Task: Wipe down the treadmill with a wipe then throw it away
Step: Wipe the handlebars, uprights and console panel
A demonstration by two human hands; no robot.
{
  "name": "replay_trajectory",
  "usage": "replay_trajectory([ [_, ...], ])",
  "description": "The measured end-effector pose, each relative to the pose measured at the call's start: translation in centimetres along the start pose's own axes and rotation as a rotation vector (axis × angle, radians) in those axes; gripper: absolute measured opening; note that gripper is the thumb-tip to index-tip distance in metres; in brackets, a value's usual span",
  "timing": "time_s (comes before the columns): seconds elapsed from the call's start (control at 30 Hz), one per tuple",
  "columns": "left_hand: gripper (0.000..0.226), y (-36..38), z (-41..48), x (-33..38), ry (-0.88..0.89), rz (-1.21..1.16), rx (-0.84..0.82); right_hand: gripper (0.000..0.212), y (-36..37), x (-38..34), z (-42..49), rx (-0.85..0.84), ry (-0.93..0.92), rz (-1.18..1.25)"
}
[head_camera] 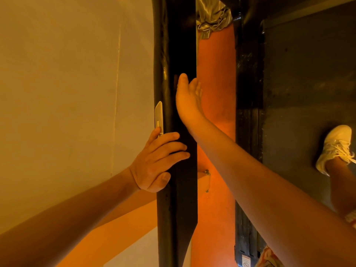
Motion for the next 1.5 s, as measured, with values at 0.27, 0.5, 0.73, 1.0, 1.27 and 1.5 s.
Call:
replay_trajectory([
  [0.27,0.056,0.0,0.2,0.0,-0.006,-0.009,0.009,0.074,1.8,-1.1,-2.4,-0.081,-0.142,0.014],
  [0.5,0.057,-0.2,0.2,0.1,-0.014,0.019,-0.019,0.068,-0.5,1.3,-0.6,-0.036,0.043,-0.011],
  [0.73,0.057,-0.2,0.0,0.0,0.001,0.013,-0.031,0.065,0.9,0.8,-2.1,-0.115,-0.067,-0.007],
  [1.0,0.057,-0.1,0.1,0.2,0.02,0.014,-0.008,0.067,0.0,1.0,-0.4,-0.077,0.018,-0.039],
  [1.27,0.057,-0.3,0.3,0.4,0.038,0.02,-0.024,0.065,0.0,1.1,-0.1,-0.103,-0.066,-0.036],
  [1.5,0.05,-1.2,0.1,1.1,-0.018,0.109,-0.183,0.065,0.2,0.6,-1.7,-0.089,-0.032,-0.019],
])
Point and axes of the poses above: each hand's wrist, its own z-axis towards the middle knuckle, its own y-axis out of the palm, x = y × z, the point moved 7 cm from there along z, towards the middle knuckle, and after that the axes turned 12 degrees about z, right-handed, at the moved point
